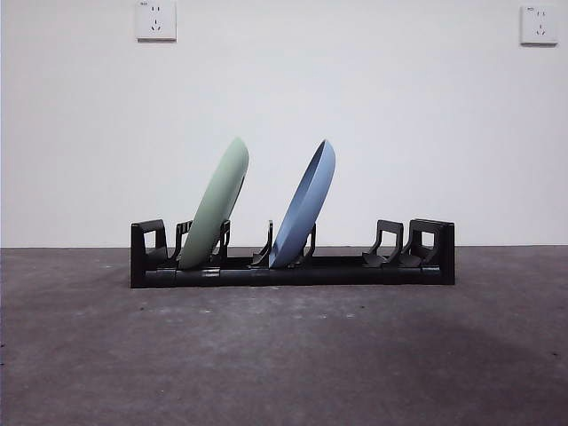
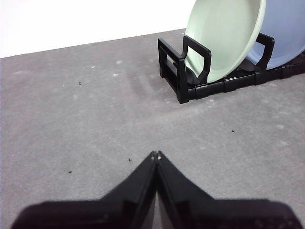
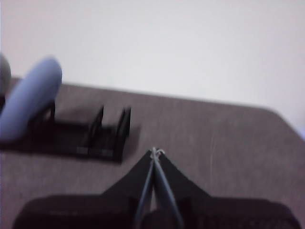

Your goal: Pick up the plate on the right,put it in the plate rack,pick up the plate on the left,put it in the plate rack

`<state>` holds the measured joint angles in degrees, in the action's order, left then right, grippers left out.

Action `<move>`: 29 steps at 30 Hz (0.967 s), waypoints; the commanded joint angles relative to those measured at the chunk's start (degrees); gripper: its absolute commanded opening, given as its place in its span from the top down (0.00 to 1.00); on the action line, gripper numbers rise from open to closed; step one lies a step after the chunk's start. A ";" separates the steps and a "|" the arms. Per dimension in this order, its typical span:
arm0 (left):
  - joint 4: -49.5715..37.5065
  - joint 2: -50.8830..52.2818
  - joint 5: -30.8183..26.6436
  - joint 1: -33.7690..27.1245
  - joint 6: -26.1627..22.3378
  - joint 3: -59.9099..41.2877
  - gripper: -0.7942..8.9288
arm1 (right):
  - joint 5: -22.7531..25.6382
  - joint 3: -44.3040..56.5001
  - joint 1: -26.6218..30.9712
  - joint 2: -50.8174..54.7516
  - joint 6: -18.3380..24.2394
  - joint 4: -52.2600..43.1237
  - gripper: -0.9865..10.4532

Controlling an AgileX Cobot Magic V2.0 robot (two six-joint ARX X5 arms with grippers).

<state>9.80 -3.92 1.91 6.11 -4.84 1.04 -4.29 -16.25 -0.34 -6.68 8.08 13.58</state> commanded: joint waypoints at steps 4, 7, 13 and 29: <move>-0.33 0.00 0.00 -0.24 0.52 -0.61 0.92 | 0.24 8.37 0.09 5.40 -1.03 -1.75 0.91; -0.33 0.00 0.00 -0.24 0.52 -0.61 0.92 | 0.28 11.15 0.09 6.23 -1.75 -2.23 0.91; -0.33 -0.22 0.00 -0.24 0.52 -0.61 0.92 | 0.22 14.97 0.07 6.23 -2.27 -2.05 0.91; -0.35 -0.22 0.00 -0.24 0.52 -0.61 0.92 | 0.24 15.15 0.04 6.19 -2.67 -2.86 0.91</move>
<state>9.80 -4.12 1.91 6.11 -4.84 1.04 -4.27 -1.69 -0.34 -0.56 6.17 11.05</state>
